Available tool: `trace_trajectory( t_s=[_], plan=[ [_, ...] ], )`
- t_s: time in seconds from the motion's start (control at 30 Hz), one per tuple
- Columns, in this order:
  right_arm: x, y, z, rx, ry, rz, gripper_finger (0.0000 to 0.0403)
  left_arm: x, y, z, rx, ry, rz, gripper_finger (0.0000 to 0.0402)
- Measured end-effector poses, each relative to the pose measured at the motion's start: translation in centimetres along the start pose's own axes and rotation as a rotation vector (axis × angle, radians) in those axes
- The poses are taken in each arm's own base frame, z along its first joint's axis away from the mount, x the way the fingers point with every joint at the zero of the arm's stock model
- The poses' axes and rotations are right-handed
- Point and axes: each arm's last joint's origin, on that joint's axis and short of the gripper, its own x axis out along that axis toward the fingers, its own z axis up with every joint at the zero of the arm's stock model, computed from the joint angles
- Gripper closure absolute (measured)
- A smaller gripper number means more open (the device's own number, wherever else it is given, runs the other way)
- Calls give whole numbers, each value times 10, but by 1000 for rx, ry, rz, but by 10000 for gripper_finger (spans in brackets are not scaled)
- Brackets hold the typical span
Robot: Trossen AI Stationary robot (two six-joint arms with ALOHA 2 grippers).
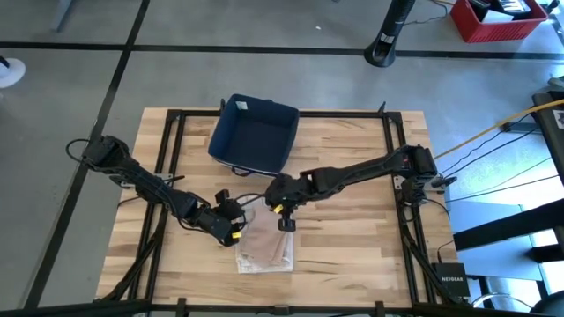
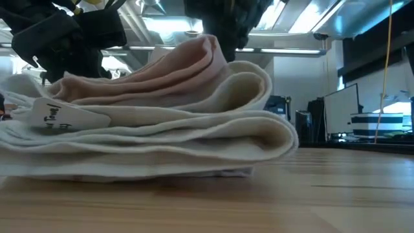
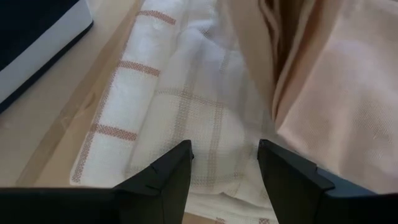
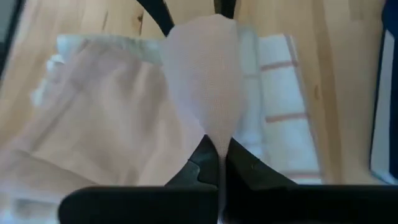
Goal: Fold towel
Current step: Stack the pink towel on the gray pattern towel, then move the pile of towels to the top right of the table
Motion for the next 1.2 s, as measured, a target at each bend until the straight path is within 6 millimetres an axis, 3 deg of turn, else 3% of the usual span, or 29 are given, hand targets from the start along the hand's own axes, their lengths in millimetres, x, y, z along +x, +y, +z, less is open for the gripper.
trace_trajectory(
  t_s=[0.43,0.73,0.87,0.97,1.07,1.2],
  plan=[
    [18,-10,-11,-111,-114,-103,381,-2,1,1,-14,-2,-1,224],
    [17,-10,-12,-109,-98,-99,239,-30,14,5,-97,40,-20,224],
    [1,-7,-8,-99,14,-88,190,-46,13,-2,-139,107,-66,224],
    [-13,1,-3,-63,82,-49,171,-48,6,-11,-126,150,-78,224],
    [-13,21,-1,-84,48,-6,165,-43,-5,-22,-101,177,-79,224],
    [9,52,2,-142,-164,30,168,-34,-15,-36,-81,215,-60,224]
  ],
)
